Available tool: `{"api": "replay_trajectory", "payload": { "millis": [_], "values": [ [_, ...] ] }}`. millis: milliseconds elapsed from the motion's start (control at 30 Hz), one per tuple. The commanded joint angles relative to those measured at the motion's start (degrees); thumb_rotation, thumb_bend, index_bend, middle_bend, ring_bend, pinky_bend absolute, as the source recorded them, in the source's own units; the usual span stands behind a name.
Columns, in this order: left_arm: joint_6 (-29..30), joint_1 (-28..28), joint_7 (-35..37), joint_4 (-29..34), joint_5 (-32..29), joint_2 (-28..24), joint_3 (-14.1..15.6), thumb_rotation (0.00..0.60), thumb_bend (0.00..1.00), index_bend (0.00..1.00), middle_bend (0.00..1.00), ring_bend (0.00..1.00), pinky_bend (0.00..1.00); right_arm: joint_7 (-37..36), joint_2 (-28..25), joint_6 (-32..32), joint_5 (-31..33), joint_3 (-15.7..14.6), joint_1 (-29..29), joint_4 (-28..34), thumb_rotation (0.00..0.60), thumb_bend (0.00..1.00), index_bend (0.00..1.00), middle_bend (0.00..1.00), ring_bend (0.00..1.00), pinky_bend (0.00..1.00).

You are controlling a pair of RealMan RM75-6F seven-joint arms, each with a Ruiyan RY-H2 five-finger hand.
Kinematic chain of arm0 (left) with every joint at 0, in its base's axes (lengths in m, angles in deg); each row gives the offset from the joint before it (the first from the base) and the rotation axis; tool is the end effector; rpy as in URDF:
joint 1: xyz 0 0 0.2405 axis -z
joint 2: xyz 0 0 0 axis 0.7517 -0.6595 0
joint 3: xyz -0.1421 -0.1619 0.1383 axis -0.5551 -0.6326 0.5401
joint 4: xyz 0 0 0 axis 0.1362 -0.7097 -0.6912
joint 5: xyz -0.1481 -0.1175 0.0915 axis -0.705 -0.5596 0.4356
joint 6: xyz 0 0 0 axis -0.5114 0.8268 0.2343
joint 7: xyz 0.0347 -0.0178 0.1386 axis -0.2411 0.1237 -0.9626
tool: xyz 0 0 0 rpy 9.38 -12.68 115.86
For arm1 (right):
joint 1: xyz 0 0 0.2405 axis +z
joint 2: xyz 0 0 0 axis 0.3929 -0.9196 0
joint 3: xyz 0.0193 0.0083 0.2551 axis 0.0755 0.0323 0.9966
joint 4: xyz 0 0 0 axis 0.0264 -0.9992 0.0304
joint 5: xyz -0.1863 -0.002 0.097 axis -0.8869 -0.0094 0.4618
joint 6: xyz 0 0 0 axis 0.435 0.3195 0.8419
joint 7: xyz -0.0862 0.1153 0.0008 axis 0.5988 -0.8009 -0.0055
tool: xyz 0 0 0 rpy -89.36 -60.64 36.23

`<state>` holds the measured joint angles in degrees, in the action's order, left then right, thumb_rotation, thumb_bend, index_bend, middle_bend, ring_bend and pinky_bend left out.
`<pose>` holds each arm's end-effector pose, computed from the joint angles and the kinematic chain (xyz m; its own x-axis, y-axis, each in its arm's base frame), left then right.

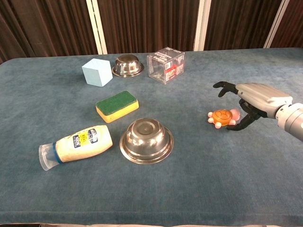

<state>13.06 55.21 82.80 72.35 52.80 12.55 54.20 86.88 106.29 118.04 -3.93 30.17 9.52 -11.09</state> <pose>-0.3252 0.1851 0.1331 0.4693 0.0268 0.8827 0.8820 -0.0628 -0.4670 -0.2448 -0.3378 -0.0414 0.3885 -0.1937 0.9009 -0.9099 -0.2349 0.3419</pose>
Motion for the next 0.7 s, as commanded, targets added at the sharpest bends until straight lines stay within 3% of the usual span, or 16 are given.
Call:
{"api": "replay_trajectory", "payload": {
  "millis": [33, 167, 300, 433, 533, 700],
  "values": [
    [0.03, -0.01, -0.04, 0.01, -0.01, 0.01, -0.01, 0.600, 0.56, 0.32, 0.21, 0.25, 0.55, -0.02, 0.45, -0.33, 0.15, 0.15, 0.23, -0.42, 0.600, 0.27, 0.22, 0.30, 0.88, 0.89],
    [-0.04, 0.04, -0.07, -0.10, 0.05, 0.09, 0.03, 0.600, 0.56, 0.32, 0.21, 0.25, 0.55, -0.96, 1.86, -1.24, 0.44, 0.59, 0.95, -1.84, 0.600, 0.27, 0.27, 0.30, 0.89, 0.88],
    [-0.33, 0.14, -0.08, -0.22, -0.04, 0.16, 0.06, 0.600, 0.56, 0.33, 0.21, 0.25, 0.55, -2.41, 3.86, -1.25, 0.12, 1.11, 1.88, -4.39, 0.600, 0.27, 0.41, 0.32, 0.89, 0.89],
    [-0.25, 0.07, 0.17, -0.39, -0.15, 0.21, 0.02, 0.600, 0.56, 0.33, 0.21, 0.26, 0.55, -5.75, 5.88, -0.19, -0.73, 1.28, 2.21, -7.53, 0.600, 0.27, 0.70, 0.51, 0.94, 0.93],
    [-0.12, 0.02, 0.34, -0.49, -0.13, 0.21, 0.00, 0.600, 0.56, 0.33, 0.21, 0.26, 0.55, -7.04, 6.74, 0.07, -1.35, 0.85, 2.22, -9.58, 0.600, 0.27, 0.86, 0.65, 0.96, 0.95],
    [-0.07, 0.06, 0.22, -0.52, 0.03, 0.27, 0.04, 0.600, 0.56, 0.33, 0.21, 0.26, 0.55, -8.58, 7.34, 0.40, -2.25, 0.20, 2.16, -11.49, 0.600, 0.31, 0.96, 0.76, 0.99, 0.97]
  ]
}}
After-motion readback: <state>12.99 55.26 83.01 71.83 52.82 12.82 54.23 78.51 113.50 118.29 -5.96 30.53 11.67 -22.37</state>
